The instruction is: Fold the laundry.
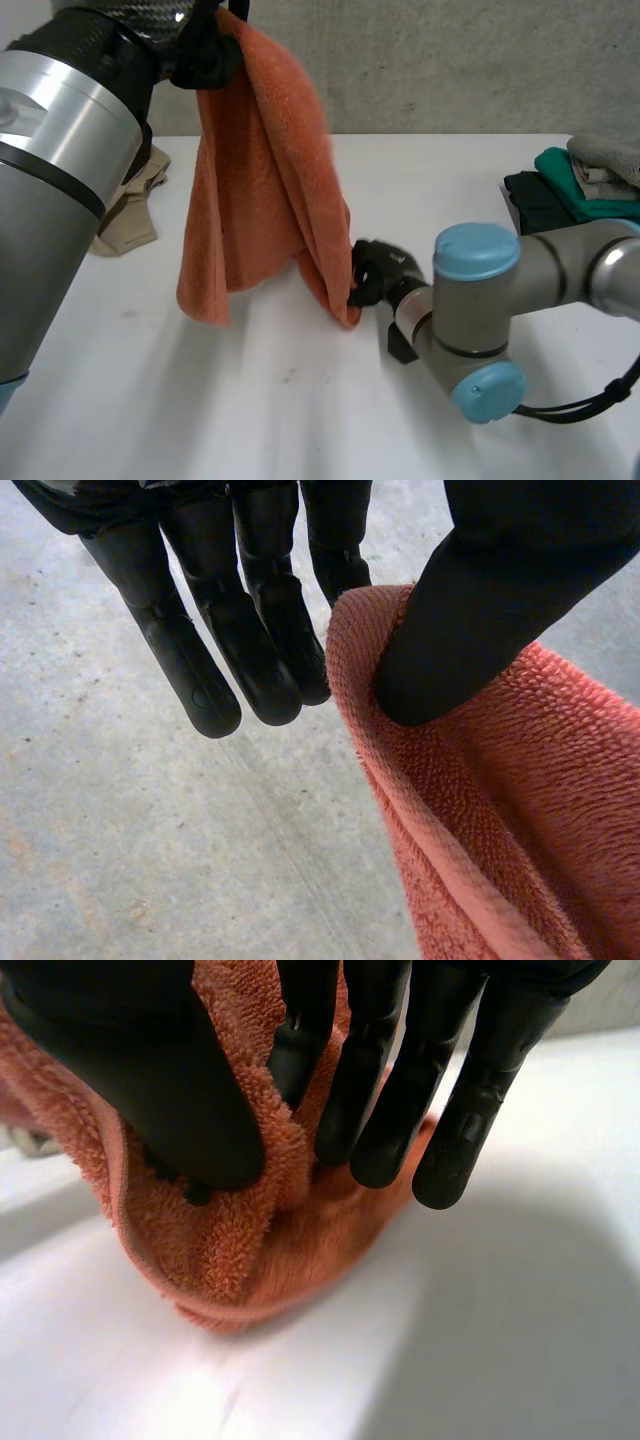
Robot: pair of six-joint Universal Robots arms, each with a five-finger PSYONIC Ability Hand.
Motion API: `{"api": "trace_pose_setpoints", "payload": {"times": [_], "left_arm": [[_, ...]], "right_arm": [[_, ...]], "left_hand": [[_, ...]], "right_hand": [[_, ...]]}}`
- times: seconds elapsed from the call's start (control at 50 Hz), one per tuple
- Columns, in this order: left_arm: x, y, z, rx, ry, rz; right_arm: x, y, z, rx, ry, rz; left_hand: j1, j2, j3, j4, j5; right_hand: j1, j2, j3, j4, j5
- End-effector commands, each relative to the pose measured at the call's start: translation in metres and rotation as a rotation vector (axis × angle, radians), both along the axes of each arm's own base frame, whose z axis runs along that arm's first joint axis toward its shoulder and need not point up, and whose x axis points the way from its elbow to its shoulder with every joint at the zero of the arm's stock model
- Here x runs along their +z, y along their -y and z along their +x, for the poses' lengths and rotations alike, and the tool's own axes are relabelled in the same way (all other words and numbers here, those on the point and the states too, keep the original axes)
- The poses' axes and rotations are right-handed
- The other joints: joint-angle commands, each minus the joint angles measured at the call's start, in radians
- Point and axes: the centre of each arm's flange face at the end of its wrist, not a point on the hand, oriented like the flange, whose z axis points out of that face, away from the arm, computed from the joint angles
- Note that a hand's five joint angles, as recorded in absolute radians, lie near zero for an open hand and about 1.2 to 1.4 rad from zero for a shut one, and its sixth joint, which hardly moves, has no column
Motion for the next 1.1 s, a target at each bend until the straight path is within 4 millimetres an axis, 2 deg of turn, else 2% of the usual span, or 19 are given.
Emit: {"api": "trace_pose_setpoints", "payload": {"times": [0.02,0.08,0.1,0.16,0.18,0.28,0.32,0.38,0.44,0.5,0.52,0.54,0.6,0.68,0.78,0.84,0.9,0.96,1.1], "left_arm": [[0.005,-0.002,0.005,0.007,-0.014,-0.01],[0.007,0.003,0.012,0.036,-0.018,-0.015],[0.008,0.008,0.019,0.062,-0.018,-0.017],[0.004,0.017,0.029,0.103,-0.013,-0.009],[0.001,0.024,0.036,0.132,-0.009,0.0],[-0.017,0.047,0.056,0.215,0.002,0.055],[-0.023,0.051,0.06,0.227,0.002,0.075],[-0.037,0.059,0.067,0.252,0.014,0.117],[-0.052,0.07,0.073,0.283,0.03,0.151],[-0.071,0.084,0.076,0.307,0.05,0.194],[-0.084,0.093,0.076,0.315,0.064,0.221],[-0.097,0.1,0.076,0.321,0.081,0.251],[-0.115,0.108,0.074,0.323,0.102,0.295],[-0.129,0.112,0.072,0.322,0.123,0.334],[-0.133,0.113,0.073,0.322,0.125,0.346],[-0.135,0.111,0.073,0.321,0.127,0.35],[-0.137,0.11,0.072,0.319,0.131,0.357],[-0.14,0.109,0.073,0.32,0.136,0.365],[-0.143,0.111,0.078,0.335,0.138,0.376]], "right_arm": [[0.088,0.032,-0.04,-0.093,0.056,-0.292],[0.127,0.051,-0.068,-0.148,0.0,-0.442],[0.149,0.055,-0.078,-0.145,-0.036,-0.527],[0.179,0.059,-0.09,-0.133,-0.093,-0.645],[0.193,0.054,-0.088,-0.092,-0.118,-0.693],[0.209,0.039,-0.076,0.022,-0.122,-0.68],[0.203,0.039,-0.074,0.043,-0.129,-0.65],[0.173,0.035,-0.06,0.12,-0.151,-0.557],[0.138,0.019,-0.036,0.216,-0.189,-0.457],[0.112,0.01,-0.029,0.272,-0.252,-0.381],[0.107,0.009,-0.03,0.281,-0.277,-0.366],[0.106,0.009,-0.031,0.283,-0.285,-0.358],[0.107,0.006,-0.031,0.289,-0.29,-0.351],[0.122,0.014,-0.041,0.252,-0.282,-0.382],[0.138,0.029,-0.073,0.188,-0.34,-0.37],[0.131,0.027,-0.087,0.218,-0.456,-0.333],[0.118,0.015,-0.092,0.28,-0.581,-0.319],[0.098,0.006,-0.101,0.327,-0.69,-0.307],[0.075,0.009,-0.104,0.327,-0.831,-0.476]], "left_hand": [[0.254,0.199,0.204,0.197,0.258],[0.254,0.199,0.204,0.197,0.258],[0.254,0.199,0.204,0.197,0.258],[0.254,0.199,0.204,0.197,0.258],[0.254,0.199,0.204,0.197,0.258],[0.254,0.199,0.204,0.197,0.258],[0.254,0.199,0.204,0.197,0.258],[0.254,0.199,0.204,0.197,0.258],[0.254,0.199,0.204,0.197,0.258],[0.254,0.199,0.204,0.197,0.258],[0.254,0.199,0.204,0.197,0.258],[0.254,0.199,0.204,0.197,0.258],[0.254,0.199,0.204,0.197,0.258],[0.254,0.199,0.204,0.197,0.258],[0.254,0.199,0.204,0.197,0.258],[0.254,0.199,0.204,0.197,0.258],[0.254,0.199,0.204,0.197,0.258],[0.254,0.199,0.204,0.197,0.258],[0.254,0.199,0.204,0.197,0.258]], "right_hand": [[0.412,0.219,0.219,0.219,0.251],[0.412,0.219,0.219,0.219,0.251],[0.412,0.219,0.219,0.219,0.251],[0.412,0.219,0.219,0.219,0.251],[0.412,0.219,0.219,0.219,0.251],[0.412,0.219,0.219,0.219,0.251],[0.412,0.219,0.219,0.219,0.251],[0.412,0.219,0.219,0.219,0.251],[0.412,0.219,0.219,0.219,0.251],[0.412,0.219,0.219,0.219,0.251],[0.395,0.203,0.202,0.202,0.234],[0.197,0.005,0.005,0.004,0.036],[-0.557,-0.749,-0.749,-0.749,-0.717],[-0.589,-0.781,-0.781,-0.781,-0.749],[-0.559,-0.752,-0.752,-0.752,-0.72],[-0.495,-0.687,-0.687,-0.688,-0.656],[-0.418,-0.611,-0.611,-0.611,-0.579],[-0.421,-0.613,-0.614,-0.614,-0.582],[-0.459,-0.652,-0.652,-0.652,-0.62]]}}
